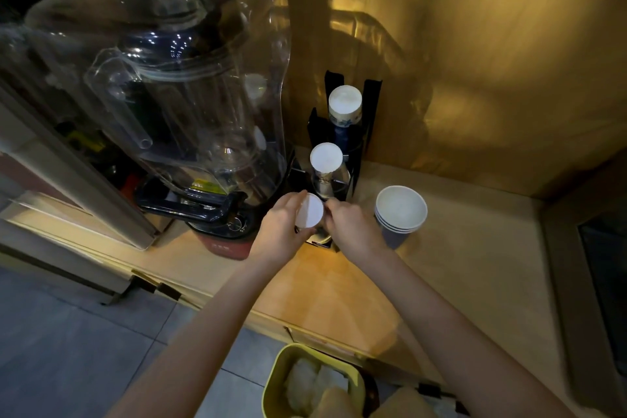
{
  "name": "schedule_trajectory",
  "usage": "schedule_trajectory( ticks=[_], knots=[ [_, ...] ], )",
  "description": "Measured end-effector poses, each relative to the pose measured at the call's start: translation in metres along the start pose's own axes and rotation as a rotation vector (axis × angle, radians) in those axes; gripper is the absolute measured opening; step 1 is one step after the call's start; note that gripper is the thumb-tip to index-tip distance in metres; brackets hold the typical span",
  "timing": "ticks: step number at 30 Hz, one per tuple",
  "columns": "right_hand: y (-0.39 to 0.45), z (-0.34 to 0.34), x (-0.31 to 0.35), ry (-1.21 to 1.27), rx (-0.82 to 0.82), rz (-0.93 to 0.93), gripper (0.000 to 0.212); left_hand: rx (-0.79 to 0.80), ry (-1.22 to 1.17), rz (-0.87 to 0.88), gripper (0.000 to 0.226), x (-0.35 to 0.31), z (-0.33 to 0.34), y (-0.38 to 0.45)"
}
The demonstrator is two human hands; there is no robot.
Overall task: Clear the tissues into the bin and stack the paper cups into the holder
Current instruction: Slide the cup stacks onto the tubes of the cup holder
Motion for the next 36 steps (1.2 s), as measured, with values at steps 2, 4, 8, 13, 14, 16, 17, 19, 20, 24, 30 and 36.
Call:
schedule_trajectory(
  ticks=[2,4,8,13,14,16,17,19,20,24,30,36],
  knots=[
    [0.003,-0.001,0.000,-0.060,0.024,-0.044,0.016,0.027,0.044,0.001,0.068,-0.002,0.002,0.001],
    [0.003,-0.006,-0.001,-0.120,0.048,-0.106,0.015,0.056,0.103,-0.001,0.068,-0.002,0.003,0.001],
    [-0.005,-0.023,-0.013,-0.170,0.065,-0.236,0.020,0.086,0.214,-0.001,0.067,-0.006,0.006,-0.002],
    [-0.018,-0.039,-0.063,-0.175,-0.126,-0.183,0.028,-0.061,0.305,0.204,0.055,-0.043,0.009,-0.005],
    [-0.019,-0.039,-0.078,-0.181,-0.116,-0.110,0.033,-0.072,0.312,0.259,0.052,-0.053,0.013,-0.004],
    [-0.024,-0.035,-0.106,-0.184,-0.014,0.066,0.047,-0.065,0.310,0.358,0.048,-0.074,0.023,-0.003],
    [-0.027,-0.033,-0.118,-0.173,0.002,0.133,0.054,-0.057,0.304,0.393,0.049,-0.082,0.030,-0.001],
    [-0.035,-0.029,-0.135,-0.165,-0.009,0.210,0.061,-0.033,0.315,0.447,0.055,-0.094,0.046,0.005],
    [-0.038,-0.027,-0.140,-0.178,-0.008,0.223,0.064,-0.014,0.345,0.458,0.062,-0.098,0.055,0.009],
    [-0.042,-0.014,-0.155,-0.182,0.078,0.260,0.076,0.122,0.454,0.395,0.090,-0.102,0.087,0.029],
    [-0.041,-0.009,-0.158,-0.061,0.104,0.231,0.057,0.336,0.395,0.106,0.113,-0.083,0.120,0.055],
    [-0.038,-0.007,-0.165,0.109,0.116,0.216,0.045,0.383,0.255,-0.003,0.110,-0.084,0.123,0.060]
  ],
)
Point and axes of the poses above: each hand's wrist, its own y-axis towards the middle knuckle, its own z-axis out of the palm, x = y × z, the point moved 4 cm from there along y, towards the middle knuckle, and after that the axes turned 7 degrees about -y, right-handed, at the moved point
